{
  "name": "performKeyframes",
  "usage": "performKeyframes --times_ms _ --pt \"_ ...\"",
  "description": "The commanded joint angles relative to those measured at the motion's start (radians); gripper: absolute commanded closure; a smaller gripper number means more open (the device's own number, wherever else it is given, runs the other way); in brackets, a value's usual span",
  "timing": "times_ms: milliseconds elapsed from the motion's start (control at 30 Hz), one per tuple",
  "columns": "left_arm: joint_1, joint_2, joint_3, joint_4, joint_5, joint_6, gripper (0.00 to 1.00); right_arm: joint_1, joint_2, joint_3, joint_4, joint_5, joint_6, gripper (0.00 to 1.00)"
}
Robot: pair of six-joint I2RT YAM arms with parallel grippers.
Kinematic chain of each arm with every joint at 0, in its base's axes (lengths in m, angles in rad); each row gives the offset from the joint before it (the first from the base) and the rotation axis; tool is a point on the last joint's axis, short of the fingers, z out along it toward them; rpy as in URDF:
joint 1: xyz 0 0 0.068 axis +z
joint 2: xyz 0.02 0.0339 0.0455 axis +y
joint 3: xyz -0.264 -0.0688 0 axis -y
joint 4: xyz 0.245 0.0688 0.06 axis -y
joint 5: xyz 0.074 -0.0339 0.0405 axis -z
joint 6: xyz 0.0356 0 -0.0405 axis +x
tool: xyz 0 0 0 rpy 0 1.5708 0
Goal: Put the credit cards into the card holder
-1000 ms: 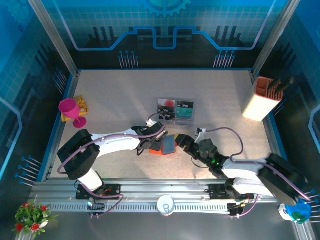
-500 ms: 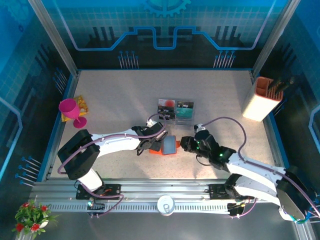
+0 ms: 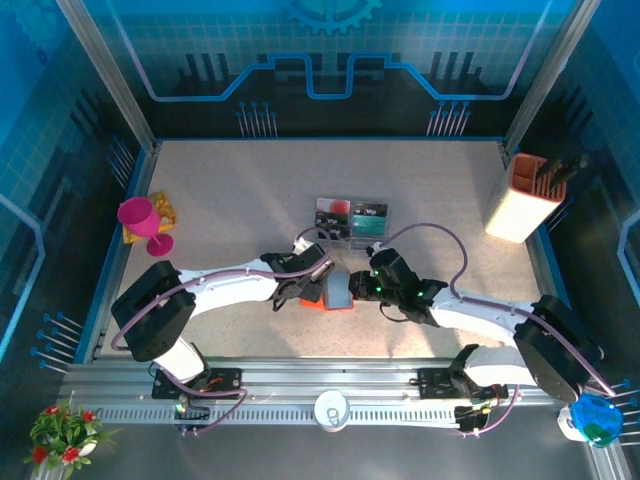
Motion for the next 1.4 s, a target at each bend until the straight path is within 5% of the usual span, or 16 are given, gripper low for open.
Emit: performKeyframes --times_ms 0,1000,1367 --pt "-0.002 -0.025 -0.013 0.007 -0.015 0.028 0.01 0.004 0.033 0.036 0.032 -0.015 -0.026 0.92" --pt "0.018 -0.046 -0.021 -0.043 -0.021 -0.016 0.01 -0.087 0.182 -0.114 0.138 0.016 -0.016 1.0" --pt "0.045 0.071 -0.022 -0.077 -0.023 -0.07 0.01 -0.085 0.18 -0.157 0.179 0.009 0.018 1.0"
